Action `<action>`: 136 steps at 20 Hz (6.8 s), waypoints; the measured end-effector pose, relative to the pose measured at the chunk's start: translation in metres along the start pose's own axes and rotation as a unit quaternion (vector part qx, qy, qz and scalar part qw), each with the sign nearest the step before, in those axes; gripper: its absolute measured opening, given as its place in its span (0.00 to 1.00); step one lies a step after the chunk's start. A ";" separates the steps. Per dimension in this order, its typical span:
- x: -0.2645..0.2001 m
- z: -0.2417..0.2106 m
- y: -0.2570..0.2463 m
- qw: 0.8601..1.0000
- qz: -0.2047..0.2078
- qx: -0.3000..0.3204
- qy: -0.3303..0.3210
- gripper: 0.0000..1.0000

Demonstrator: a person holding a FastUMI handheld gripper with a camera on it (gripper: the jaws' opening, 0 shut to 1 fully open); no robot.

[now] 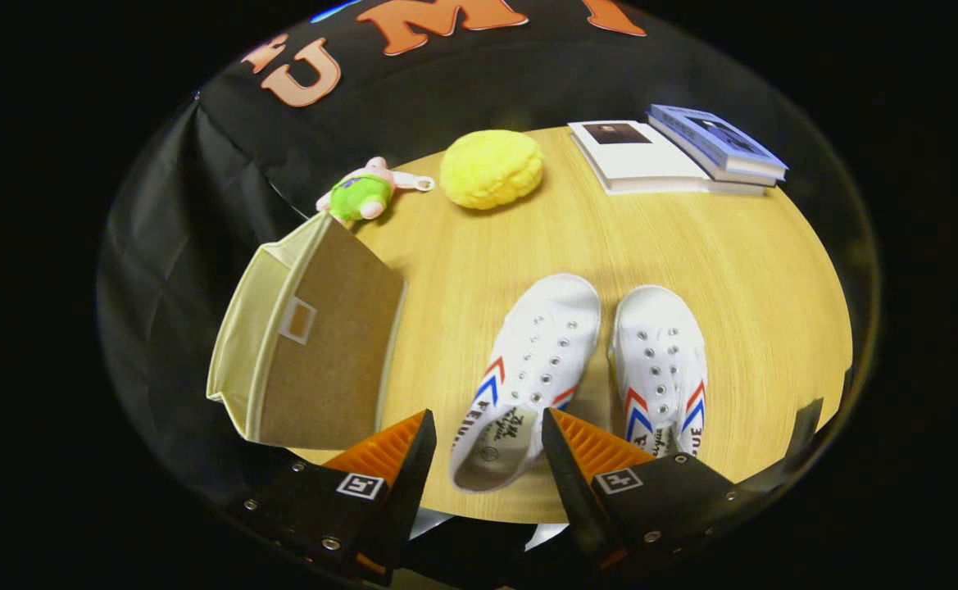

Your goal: Open the storage box then place both shoes into the box .Put the left shoe in first, then the right shoe, with the right side of both shoes facing outward in a uniform manner.

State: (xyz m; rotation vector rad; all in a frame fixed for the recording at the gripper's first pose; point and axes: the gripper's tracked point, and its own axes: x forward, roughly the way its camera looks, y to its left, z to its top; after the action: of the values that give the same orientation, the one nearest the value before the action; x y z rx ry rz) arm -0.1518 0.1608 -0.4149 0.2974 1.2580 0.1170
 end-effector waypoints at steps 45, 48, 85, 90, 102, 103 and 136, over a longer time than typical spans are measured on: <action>-0.045 0.108 0.179 0.990 0.128 -0.045 -0.031 0.04; -0.030 0.110 0.217 0.986 0.145 -0.073 -0.026 0.04; -0.037 0.098 0.071 0.989 0.067 -0.113 -0.071 0.91; -0.029 0.055 -0.023 0.997 0.007 -0.062 -0.043 0.93; -0.006 -0.013 -0.155 0.998 -0.060 0.010 0.021 0.93; -0.002 -0.018 -0.159 0.998 -0.059 0.013 0.027 0.92; -0.028 0.044 -0.016 0.997 0.075 0.009 0.018 0.11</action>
State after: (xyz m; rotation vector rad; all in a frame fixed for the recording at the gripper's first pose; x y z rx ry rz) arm -0.1202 0.1316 -0.3814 0.4074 1.2730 0.2404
